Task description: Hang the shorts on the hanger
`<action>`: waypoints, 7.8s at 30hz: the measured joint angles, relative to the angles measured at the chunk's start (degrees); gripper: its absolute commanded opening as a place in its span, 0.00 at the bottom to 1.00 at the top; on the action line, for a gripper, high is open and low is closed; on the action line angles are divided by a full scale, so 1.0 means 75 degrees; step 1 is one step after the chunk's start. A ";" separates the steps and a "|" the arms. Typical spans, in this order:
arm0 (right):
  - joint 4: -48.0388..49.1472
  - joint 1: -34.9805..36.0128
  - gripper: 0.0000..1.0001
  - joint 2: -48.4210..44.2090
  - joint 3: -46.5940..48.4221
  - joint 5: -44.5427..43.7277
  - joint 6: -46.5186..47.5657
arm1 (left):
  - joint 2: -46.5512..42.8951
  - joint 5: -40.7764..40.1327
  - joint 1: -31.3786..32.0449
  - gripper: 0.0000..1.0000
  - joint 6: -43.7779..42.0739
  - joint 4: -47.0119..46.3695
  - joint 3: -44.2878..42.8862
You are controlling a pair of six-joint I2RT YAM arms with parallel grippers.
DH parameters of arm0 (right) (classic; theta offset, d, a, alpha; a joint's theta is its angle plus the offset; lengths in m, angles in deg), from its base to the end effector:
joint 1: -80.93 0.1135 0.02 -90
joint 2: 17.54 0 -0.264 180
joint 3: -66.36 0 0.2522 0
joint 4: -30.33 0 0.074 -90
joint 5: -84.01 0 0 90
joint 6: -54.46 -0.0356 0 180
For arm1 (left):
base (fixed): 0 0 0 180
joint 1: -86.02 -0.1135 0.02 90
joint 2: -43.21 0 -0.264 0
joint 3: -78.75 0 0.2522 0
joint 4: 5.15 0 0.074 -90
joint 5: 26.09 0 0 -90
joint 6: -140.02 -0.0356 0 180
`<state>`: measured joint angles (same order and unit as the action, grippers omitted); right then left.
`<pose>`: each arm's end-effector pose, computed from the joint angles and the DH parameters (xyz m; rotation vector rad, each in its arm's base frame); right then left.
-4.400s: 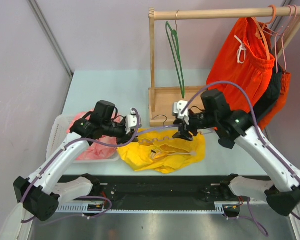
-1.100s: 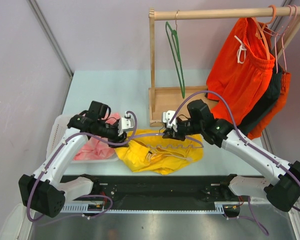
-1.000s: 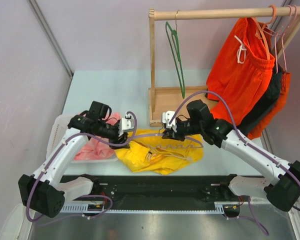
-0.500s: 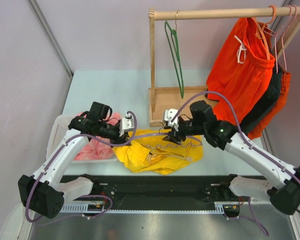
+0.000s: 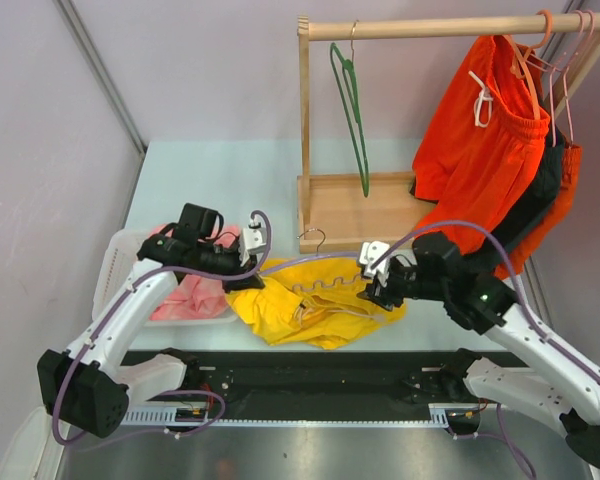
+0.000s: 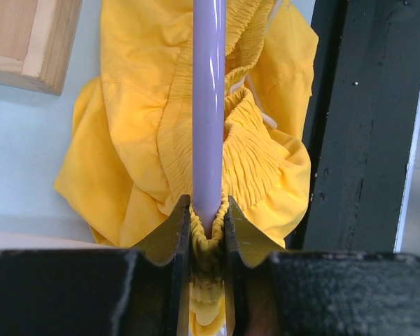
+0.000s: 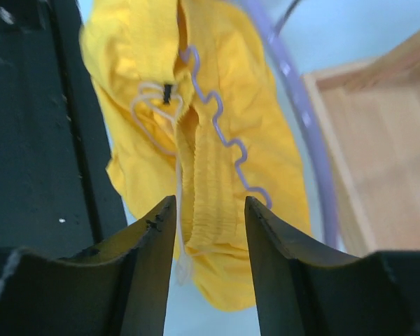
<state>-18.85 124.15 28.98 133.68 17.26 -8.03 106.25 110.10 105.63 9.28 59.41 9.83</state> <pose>0.1128 0.1253 0.3439 -1.3974 1.5325 0.5873 0.1821 -0.0921 0.2904 1.4153 1.8788 -0.8590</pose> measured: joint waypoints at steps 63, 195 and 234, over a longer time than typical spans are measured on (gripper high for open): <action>0.1606 -0.4255 0.00 -0.0554 -0.2390 0.0813 -0.0530 | -0.1396 0.2273 -0.1900 0.00 -0.2984 0.1877 -0.0449; 0.0530 -0.1437 0.19 0.0624 0.1201 0.1888 -0.0667 | -0.0761 0.0545 0.0629 0.00 -0.0239 -0.0216 -0.1749; -0.2253 -0.2192 0.00 -0.0516 0.2250 0.0347 -0.0350 | 0.0219 0.0248 0.1376 0.89 0.1443 -0.1451 -0.2710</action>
<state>-35.75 107.71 25.12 150.56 19.86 -10.65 107.89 111.96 115.95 20.10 48.53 -10.50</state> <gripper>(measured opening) 0.145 0.825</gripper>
